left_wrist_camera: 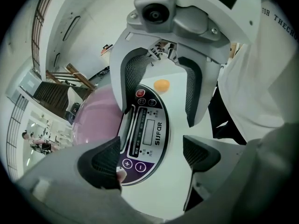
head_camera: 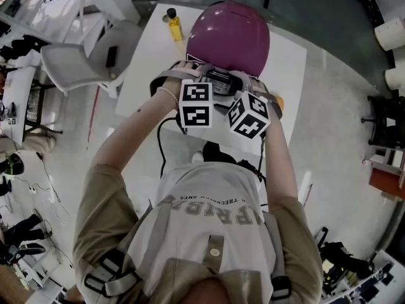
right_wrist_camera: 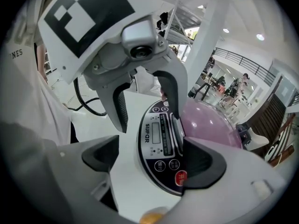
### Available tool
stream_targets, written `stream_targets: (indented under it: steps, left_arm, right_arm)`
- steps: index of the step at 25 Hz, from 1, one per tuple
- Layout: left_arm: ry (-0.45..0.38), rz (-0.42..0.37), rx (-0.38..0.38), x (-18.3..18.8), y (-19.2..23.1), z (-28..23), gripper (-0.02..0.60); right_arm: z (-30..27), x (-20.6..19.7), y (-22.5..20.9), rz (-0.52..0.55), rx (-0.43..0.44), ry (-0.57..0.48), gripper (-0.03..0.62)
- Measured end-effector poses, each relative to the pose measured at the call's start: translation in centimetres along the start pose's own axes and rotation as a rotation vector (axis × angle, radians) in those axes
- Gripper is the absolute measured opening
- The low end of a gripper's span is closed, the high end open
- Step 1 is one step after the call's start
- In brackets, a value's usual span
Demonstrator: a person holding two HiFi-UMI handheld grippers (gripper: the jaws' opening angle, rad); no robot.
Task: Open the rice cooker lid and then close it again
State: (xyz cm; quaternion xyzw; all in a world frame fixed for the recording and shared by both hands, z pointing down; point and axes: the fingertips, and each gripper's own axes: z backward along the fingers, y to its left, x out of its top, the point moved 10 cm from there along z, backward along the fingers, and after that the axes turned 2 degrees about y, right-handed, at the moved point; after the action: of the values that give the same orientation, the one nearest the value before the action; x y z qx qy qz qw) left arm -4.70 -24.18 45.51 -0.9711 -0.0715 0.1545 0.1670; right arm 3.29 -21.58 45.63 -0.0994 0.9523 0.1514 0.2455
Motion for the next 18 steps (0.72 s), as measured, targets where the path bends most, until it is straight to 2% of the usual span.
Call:
stream_targets:
  steps: [14,18]
  left_arm:
    - [0.078,-0.027,0.01,0.44,-0.31,-0.29,0.434]
    - [0.067,-0.006,-0.002,0.43,-0.4,-0.3,0.434]
  right_arm:
    - [-0.52,0.51,0.24,0.063,-0.005,0.099,0.422]
    - [-0.66,0.47,0.5,0.073,-0.009,0.11,0.422]
